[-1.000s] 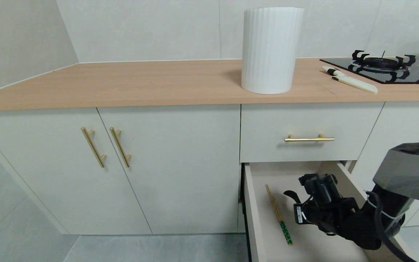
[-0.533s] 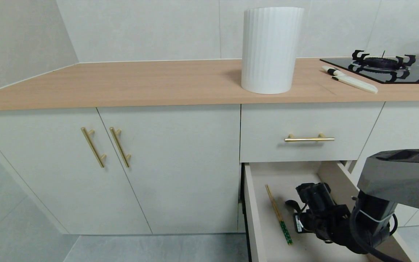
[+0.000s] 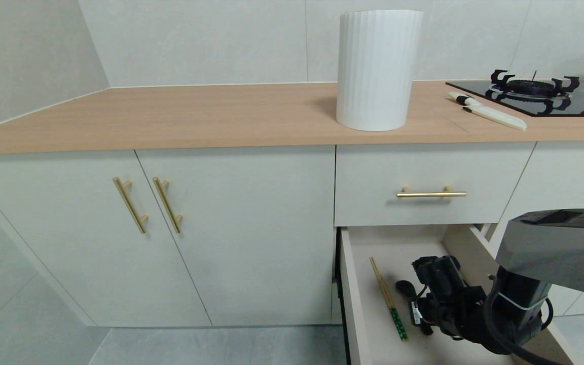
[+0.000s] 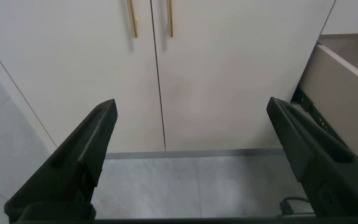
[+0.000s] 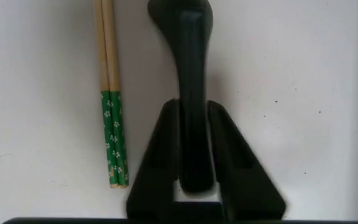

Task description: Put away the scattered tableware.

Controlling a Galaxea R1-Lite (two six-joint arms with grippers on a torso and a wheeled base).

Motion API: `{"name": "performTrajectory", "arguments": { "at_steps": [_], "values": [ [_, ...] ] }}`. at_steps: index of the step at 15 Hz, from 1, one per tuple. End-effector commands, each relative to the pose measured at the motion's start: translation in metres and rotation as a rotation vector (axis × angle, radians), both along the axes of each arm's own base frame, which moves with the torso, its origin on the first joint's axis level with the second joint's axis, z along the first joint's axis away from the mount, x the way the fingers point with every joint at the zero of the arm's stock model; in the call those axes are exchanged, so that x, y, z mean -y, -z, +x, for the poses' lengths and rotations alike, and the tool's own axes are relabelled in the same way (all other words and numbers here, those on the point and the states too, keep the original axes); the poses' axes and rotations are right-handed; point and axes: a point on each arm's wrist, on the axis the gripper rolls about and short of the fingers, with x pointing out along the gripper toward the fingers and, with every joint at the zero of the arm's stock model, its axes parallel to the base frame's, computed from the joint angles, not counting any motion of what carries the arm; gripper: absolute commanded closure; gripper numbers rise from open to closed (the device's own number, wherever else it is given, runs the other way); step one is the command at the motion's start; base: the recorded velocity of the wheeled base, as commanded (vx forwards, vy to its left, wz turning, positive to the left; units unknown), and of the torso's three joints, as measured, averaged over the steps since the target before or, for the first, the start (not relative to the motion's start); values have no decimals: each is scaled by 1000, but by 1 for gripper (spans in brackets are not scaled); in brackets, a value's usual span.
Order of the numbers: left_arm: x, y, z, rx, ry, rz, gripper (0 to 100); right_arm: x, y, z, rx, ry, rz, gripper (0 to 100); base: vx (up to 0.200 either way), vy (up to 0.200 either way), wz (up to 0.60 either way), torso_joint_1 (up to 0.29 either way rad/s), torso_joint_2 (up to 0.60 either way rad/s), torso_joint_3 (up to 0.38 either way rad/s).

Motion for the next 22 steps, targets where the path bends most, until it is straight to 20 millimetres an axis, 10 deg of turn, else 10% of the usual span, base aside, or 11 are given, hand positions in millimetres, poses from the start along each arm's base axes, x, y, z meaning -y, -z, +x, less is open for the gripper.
{"name": "performTrajectory", "arguments": {
  "at_steps": [1, 6, 16, 22],
  "values": [
    [0, 0, 0, -1, 0, 0, 0, 0, 0, 0, 0, 0, 1, 0, 0, 0, 0, 0, 0, 0],
    [0, 0, 0, -1, 0, 0, 0, 1, -5, -1, 18, 17, -8, 0, 0, 0, 0, 0, 0, 0],
    [0, 0, 0, -1, 0, 0, 0, 36, -147, -64, 139, 19, 77, 0, 0, 0, 0, 0, 0, 0],
    [0, 0, 0, -1, 1, 2, 0, 44, -154, -88, 46, -8, 125, 0, 0, 0, 0, 0, 0, 0]
  ]
}}
